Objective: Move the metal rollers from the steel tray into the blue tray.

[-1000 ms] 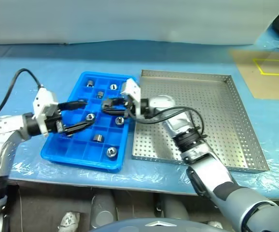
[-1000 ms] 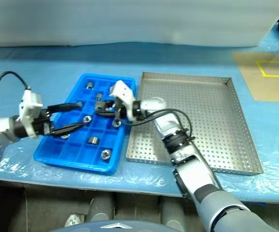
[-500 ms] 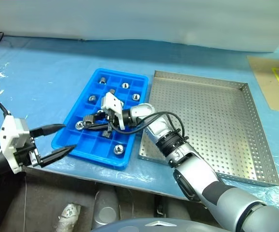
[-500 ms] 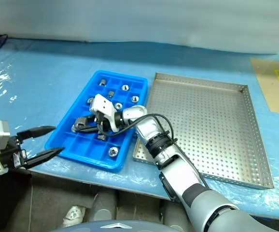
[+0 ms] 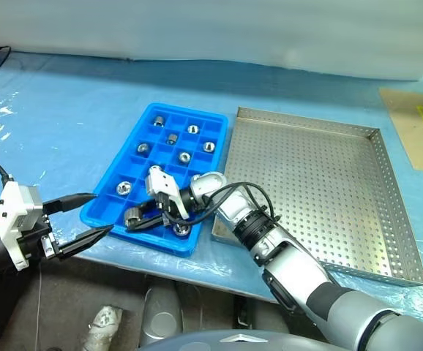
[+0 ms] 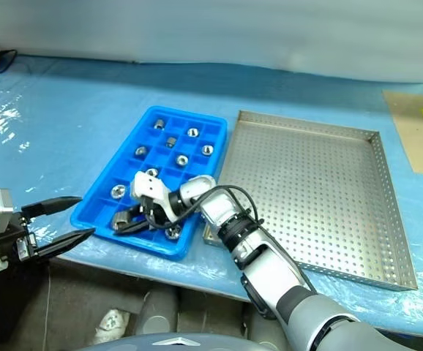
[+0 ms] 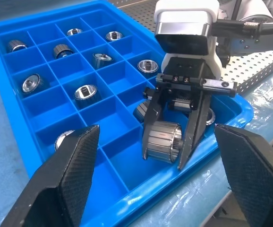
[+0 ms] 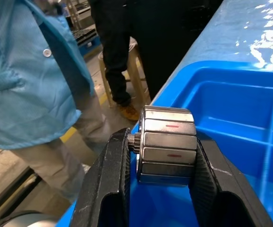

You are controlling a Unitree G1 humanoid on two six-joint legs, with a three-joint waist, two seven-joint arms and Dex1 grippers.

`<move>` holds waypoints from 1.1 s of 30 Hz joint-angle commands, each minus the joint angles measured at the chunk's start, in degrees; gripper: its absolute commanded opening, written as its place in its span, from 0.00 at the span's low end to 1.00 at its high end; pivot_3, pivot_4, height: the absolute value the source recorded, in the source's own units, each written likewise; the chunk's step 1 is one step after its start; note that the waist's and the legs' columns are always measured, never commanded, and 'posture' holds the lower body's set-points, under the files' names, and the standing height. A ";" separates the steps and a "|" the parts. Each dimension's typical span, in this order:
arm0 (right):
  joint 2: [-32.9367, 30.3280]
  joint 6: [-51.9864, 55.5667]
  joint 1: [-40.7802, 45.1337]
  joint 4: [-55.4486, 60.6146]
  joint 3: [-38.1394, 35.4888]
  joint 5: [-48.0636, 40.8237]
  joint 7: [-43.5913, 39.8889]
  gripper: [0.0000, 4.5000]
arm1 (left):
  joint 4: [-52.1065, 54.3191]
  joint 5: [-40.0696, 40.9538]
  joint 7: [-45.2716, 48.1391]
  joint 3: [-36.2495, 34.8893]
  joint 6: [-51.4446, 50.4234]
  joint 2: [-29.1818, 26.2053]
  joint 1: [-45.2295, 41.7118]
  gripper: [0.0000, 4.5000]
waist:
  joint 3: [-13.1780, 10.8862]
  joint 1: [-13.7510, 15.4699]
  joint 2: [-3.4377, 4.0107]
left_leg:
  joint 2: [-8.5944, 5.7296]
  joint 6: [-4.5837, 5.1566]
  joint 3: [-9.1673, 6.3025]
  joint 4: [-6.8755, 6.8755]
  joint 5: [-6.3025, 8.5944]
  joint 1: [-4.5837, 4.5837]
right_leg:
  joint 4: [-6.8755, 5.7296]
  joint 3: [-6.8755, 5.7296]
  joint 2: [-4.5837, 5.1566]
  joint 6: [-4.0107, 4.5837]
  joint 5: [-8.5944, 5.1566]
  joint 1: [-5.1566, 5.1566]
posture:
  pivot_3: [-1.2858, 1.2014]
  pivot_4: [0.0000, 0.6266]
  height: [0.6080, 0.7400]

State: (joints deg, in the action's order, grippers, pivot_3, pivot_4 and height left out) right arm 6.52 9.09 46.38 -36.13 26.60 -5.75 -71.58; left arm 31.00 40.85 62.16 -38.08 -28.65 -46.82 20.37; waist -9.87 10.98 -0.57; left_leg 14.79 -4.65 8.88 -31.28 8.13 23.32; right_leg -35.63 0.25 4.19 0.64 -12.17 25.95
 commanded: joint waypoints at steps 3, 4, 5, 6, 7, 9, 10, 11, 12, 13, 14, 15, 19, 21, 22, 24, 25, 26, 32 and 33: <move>3.12 -2.22 0.37 -0.32 -0.93 0.39 4.32 0.27 | 0.51 0.47 -1.24 1.73 0.89 -0.19 -2.47 0.91 | 0.01 0.05 0.01 | 0.01 -0.09 -0.15 0.00 -0.06 -0.01 | -0.09 -0.02 0.00 0.05 -0.03 -0.04 | 0.70 0.24 1.00; 3.34 -2.51 0.79 -0.67 -1.36 0.30 5.25 0.27 | 0.51 0.47 -1.42 2.22 0.85 -0.20 -2.96 0.91 | 0.01 0.06 0.01 | 0.01 -0.11 -0.18 0.00 -0.07 -0.02 | -0.12 -0.03 0.00 0.06 -0.03 -0.05 | 0.69 0.24 1.00; 3.45 -2.71 1.12 -0.93 -1.64 0.17 5.83 0.27 | 0.45 0.46 -1.54 2.57 0.86 -0.23 -3.32 0.91 | 0.01 0.05 0.00 | 0.01 -0.14 -0.20 0.00 -0.09 -0.02 | -0.13 -0.03 0.00 0.07 -0.03 -0.06 | 0.69 0.24 1.00; 3.55 -3.34 1.43 -1.09 -1.91 0.06 6.36 0.27 | 0.28 0.38 -1.59 2.89 0.93 -0.34 -3.66 0.91 | 0.02 0.06 -0.01 | 0.01 -0.15 -0.22 0.00 -0.09 -0.04 | -0.14 -0.03 0.00 0.08 -0.02 -0.08 | 0.69 0.24 1.00; 3.75 -3.91 1.79 -1.25 -2.31 -0.12 7.08 0.27 | 0.02 0.33 -1.65 3.14 1.01 -0.45 -4.07 0.91 | 0.02 0.07 -0.01 | 0.01 -0.16 -0.24 -0.01 -0.10 -0.04 | -0.14 -0.03 0.00 0.08 -0.02 -0.11 | 0.69 0.24 1.00; 4.33 -4.54 2.94 -2.12 -3.37 -0.53 8.75 0.27 | -0.58 0.23 -1.77 3.71 1.07 -0.67 -5.13 0.91 | 0.02 0.07 -0.01 | 0.01 -0.16 -0.28 -0.02 -0.10 -0.04 | -0.15 -0.07 0.01 0.09 -0.01 -0.14 | 0.69 0.24 1.00; 4.52 -4.72 3.51 -2.70 -3.70 -0.62 9.23 0.27 | -0.88 0.15 -1.80 4.08 1.14 -0.74 -5.74 0.91 | 0.02 0.06 -0.02 | 0.01 -0.17 -0.28 -0.03 -0.10 -0.04 | -0.17 -0.07 0.01 0.10 -0.01 -0.15 | 0.68 0.24 1.00; 4.60 -4.93 3.89 -3.19 -3.87 -0.67 9.46 0.27 | -1.08 0.07 -1.81 4.38 1.19 -0.78 -6.16 0.91 | 0.03 0.05 -0.01 | 0.01 -0.17 -0.29 -0.03 -0.10 -0.04 | -0.18 -0.07 0.01 0.10 0.00 -0.15 | 0.68 0.24 1.00; 4.64 -5.23 4.12 -3.54 -3.92 -0.65 9.45 0.27 | -1.22 0.00 -1.80 4.65 1.21 -0.80 -6.46 0.91 | 0.03 0.04 -0.02 | 0.01 -0.17 -0.29 -0.04 -0.11 -0.04 | -0.19 -0.08 0.01 0.11 0.00 -0.15 | 0.68 0.24 1.00; 4.69 -5.25 4.24 -3.65 -3.97 -0.70 9.37 0.27 | -1.35 -0.08 -1.84 4.94 1.23 -0.77 -6.78 0.91 | 0.04 0.00 -0.03 | 0.01 -0.18 -0.30 -0.05 -0.11 -0.04 | -0.20 -0.09 0.01 0.12 0.01 -0.15 | 0.68 0.24 1.00; 4.73 -5.29 4.33 -3.74 -4.02 -0.74 9.32 0.27 | -1.43 -0.15 -1.90 5.14 1.23 -0.75 -7.01 0.91 | 0.04 -0.06 -0.03 | 0.01 -0.18 -0.31 -0.06 -0.11 -0.04 | -0.20 -0.11 0.00 0.12 0.01 -0.15 | 0.68 0.24 1.00; 4.79 -5.22 4.27 -3.69 -4.01 -0.78 9.26 0.27 | -1.57 -0.26 -1.89 5.35 1.28 -0.74 -7.26 0.91 | 0.04 -0.12 -0.04 | 0.01 -0.18 -0.31 -0.06 -0.11 -0.04 | -0.19 -0.13 0.00 0.12 0.01 -0.16 | 0.68 0.24 1.00; 5.05 -4.24 3.46 -2.70 -3.64 -1.31 8.32 0.27 | -1.97 -0.38 -1.89 5.86 1.42 -0.74 -7.97 0.91 | 0.04 -0.31 -0.04 | 0.01 -0.20 -0.31 -0.09 -0.13 -0.02 | -0.17 -0.20 0.00 0.13 0.01 -0.16 | 0.68 0.24 1.00; 5.29 -3.83 3.06 -2.10 -3.40 -1.43 8.20 0.27 | -2.25 -0.46 -1.76 6.01 1.52 -0.75 -8.21 0.91 | 0.04 -0.41 -0.04 | 0.01 -0.20 -0.31 -0.09 -0.13 -0.02 | -0.17 -0.21 0.00 0.13 0.01 -0.16 | 0.68 0.24 1.00; 5.41 -3.65 2.82 -1.72 -3.21 -1.53 7.98 0.35 | -2.50 -0.58 -1.64 6.04 1.64 -0.74 -8.27 0.91 | 0.04 -0.45 -0.04 | 0.01 -0.21 -0.31 -0.09 -0.14 -0.02 | -0.18 -0.22 0.00 0.13 0.01 -0.16 | 0.68 0.24 1.00; 5.71 -2.99 2.43 -1.04 -3.00 -1.94 7.56 0.50 | -2.80 -0.75 -1.55 6.09 1.85 -0.74 -8.31 0.91 | 0.04 -0.48 -0.04 | 0.01 -0.21 -0.31 -0.10 -0.14 -0.03 | -0.20 -0.22 0.00 0.13 0.01 -0.17 | 0.68 0.24 1.00; 5.84 -2.90 2.23 -0.73 -2.84 -2.04 7.38 0.57 | -2.87 -0.77 -1.55 6.11 1.91 -0.74 -8.30 0.91 | 0.04 -0.50 -0.04 | 0.01 -0.21 -0.32 -0.10 -0.14 -0.04 | -0.21 -0.22 0.00 0.13 0.01 -0.17 | 0.68 0.24 1.00; 6.08 -3.42 2.07 -0.65 -2.77 -1.78 8.12 0.65 | -2.87 -0.77 -1.55 6.12 1.96 -0.77 -8.25 0.91 | 0.04 -0.51 -0.04 | 0.01 -0.21 -0.32 -0.10 -0.14 -0.05 | -0.23 -0.22 0.00 0.13 0.01 -0.17 | 0.68 0.24 1.00; 6.26 -3.73 2.46 -1.51 -2.53 -1.14 10.38 0.99 | -2.89 -0.72 -1.57 6.12 2.15 -0.83 -8.14 0.91 | 0.04 -0.50 -0.04 | 0.01 -0.21 -0.34 -0.13 -0.14 -0.08 | -0.24 -0.22 0.01 0.14 0.01 -0.25 | 0.68 0.24 1.00; 5.93 -4.39 2.72 -1.84 -2.81 -0.99 10.85 0.99 | -2.87 -0.71 -1.56 6.12 2.17 -0.85 -8.14 0.91 | 0.04 -0.49 -0.04 | 0.01 -0.21 -0.35 -0.13 -0.14 -0.08 | -0.24 -0.21 0.01 0.14 0.01 -0.25 | 0.68 0.24 1.00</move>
State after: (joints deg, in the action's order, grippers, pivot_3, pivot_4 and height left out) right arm 6.76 6.22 48.44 -39.25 23.97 -6.24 -61.38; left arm 27.47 40.08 60.50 -31.35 -27.41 -46.92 12.14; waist -9.83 10.49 -0.61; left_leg 14.80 -4.86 8.53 -31.42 7.99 23.24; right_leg -35.87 0.04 4.20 0.78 -12.16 25.70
